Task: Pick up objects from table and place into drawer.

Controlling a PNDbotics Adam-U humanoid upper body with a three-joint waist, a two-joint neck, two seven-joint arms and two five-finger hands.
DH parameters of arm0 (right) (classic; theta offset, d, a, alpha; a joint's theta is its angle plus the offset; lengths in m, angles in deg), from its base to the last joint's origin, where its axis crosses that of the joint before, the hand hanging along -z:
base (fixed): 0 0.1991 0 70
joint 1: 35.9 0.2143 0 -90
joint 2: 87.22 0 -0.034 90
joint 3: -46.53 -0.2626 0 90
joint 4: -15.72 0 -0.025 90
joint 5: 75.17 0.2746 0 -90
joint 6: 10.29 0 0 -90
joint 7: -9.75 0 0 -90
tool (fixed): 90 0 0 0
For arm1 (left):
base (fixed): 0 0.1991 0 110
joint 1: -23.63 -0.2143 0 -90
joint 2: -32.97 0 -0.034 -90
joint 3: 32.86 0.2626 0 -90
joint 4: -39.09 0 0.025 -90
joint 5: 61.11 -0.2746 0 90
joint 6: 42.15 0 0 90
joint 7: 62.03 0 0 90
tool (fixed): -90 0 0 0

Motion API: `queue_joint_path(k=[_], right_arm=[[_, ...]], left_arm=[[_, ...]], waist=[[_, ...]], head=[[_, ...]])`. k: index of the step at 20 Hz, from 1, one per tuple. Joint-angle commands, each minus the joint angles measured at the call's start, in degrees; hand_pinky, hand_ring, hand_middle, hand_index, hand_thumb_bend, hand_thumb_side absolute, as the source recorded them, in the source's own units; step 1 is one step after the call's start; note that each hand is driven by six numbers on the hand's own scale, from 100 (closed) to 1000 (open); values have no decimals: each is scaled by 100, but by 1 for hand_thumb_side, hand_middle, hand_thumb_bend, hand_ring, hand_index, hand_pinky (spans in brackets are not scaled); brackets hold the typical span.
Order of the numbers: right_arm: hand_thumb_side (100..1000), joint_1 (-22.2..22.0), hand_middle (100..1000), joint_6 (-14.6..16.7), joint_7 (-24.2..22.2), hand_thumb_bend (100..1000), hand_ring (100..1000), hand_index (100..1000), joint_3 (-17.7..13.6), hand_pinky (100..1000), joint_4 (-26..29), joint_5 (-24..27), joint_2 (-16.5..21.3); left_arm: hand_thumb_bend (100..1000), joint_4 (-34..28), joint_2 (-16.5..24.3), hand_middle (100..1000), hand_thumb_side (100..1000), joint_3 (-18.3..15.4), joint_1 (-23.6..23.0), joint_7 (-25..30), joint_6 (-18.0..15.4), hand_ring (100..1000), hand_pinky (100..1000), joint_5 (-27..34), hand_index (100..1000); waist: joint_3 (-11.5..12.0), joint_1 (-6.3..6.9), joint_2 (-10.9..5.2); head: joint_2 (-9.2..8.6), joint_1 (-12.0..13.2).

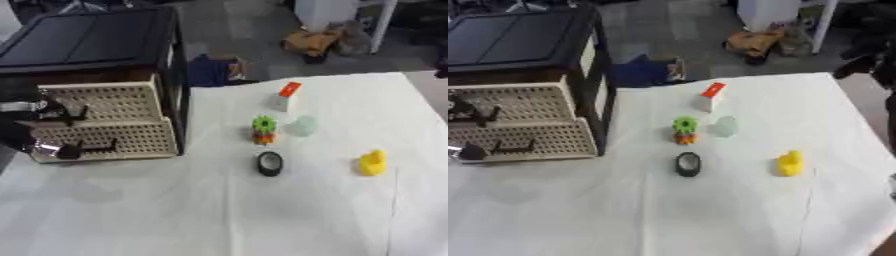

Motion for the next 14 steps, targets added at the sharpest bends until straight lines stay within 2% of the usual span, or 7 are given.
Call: queue_joint_path(k=[1,7,14], right_arm=[[1000,70,571,5,18,100,528,933,-63,658,129,42,83],[1000,85,571,13,28,100,529,933,-68,659,129,48,77],[1000,97,572,16,47,100,530,932,-74,661,129,51,60]], left_arm=[[675,-140,293,100,1000,-21,-42,27,-42,100,100,74,814],[661,-452,489,100,1000,31,-266,-81,70,100,100,145,819],[629,-803,732,100,1000,39,-564,-280,360,100,100,279,809]], waist=[[25,-33,-135],[40,-46,-141],[65,-83,-163]], head=[[1,-7],[30,-17],[72,-39]])
